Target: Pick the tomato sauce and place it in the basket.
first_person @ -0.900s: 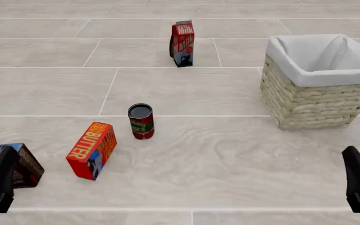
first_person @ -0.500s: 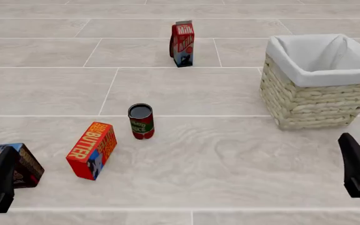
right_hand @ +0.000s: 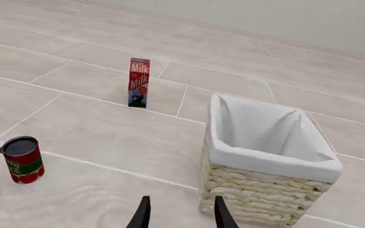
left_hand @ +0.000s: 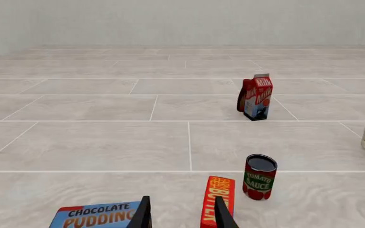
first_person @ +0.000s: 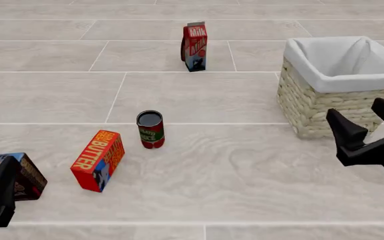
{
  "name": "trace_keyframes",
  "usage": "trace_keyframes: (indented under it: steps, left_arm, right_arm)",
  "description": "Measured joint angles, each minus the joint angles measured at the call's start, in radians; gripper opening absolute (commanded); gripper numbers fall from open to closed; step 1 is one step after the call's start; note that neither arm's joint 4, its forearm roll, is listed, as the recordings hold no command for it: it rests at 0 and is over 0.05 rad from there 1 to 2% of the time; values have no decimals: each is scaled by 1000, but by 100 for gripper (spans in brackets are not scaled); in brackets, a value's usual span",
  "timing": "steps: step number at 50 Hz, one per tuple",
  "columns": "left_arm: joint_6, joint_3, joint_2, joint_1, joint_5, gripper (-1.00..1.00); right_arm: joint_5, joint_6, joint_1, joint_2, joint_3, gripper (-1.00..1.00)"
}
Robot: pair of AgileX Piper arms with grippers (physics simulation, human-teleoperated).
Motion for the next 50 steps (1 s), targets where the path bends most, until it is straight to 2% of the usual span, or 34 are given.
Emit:
trace_keyframes:
  steps: [8, 26, 50]
  left_arm:
    - [0, 0, 0, 0, 0, 100]
    - [0, 0, 0, 0, 0, 100]
    - [0, 0, 0, 0, 0, 100]
  right_arm:
    - [-62, -17, 76, 154, -61, 100]
    - [-104, -13, 284, 452, -240, 100]
    - [-176, -13, 455, 733, -372, 100]
